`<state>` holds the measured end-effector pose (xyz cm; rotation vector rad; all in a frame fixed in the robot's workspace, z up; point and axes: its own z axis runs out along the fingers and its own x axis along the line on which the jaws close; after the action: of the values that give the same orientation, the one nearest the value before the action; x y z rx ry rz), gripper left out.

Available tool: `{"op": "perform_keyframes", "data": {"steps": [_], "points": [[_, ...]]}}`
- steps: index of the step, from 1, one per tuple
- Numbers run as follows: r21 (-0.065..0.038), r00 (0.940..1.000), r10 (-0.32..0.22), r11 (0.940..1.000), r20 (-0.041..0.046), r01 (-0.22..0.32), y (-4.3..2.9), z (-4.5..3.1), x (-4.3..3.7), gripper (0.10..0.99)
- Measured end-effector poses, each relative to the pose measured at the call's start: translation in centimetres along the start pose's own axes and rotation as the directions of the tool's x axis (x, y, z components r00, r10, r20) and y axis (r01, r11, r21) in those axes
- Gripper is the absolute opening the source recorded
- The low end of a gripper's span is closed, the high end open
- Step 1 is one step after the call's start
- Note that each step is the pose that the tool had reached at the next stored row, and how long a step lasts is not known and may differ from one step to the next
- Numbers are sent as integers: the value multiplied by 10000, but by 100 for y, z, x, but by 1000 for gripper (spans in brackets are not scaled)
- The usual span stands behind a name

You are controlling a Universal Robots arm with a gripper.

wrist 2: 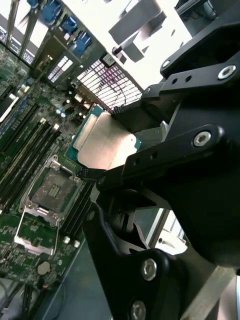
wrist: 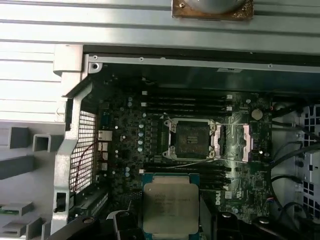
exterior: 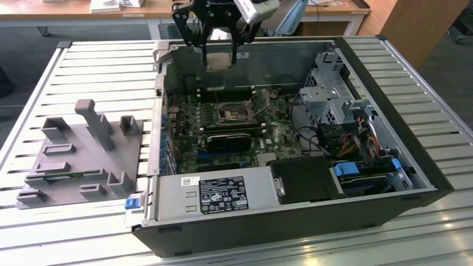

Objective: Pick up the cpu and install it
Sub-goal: 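Pick up the cpu and move it towards the insertion slot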

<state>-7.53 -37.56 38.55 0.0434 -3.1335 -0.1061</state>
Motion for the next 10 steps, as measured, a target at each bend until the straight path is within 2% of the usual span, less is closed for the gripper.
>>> {"op": "perform_keyframes", "data": {"steps": [10], "points": [[1,10000,15,10000,9,-15,2,10,-324,541]]}}
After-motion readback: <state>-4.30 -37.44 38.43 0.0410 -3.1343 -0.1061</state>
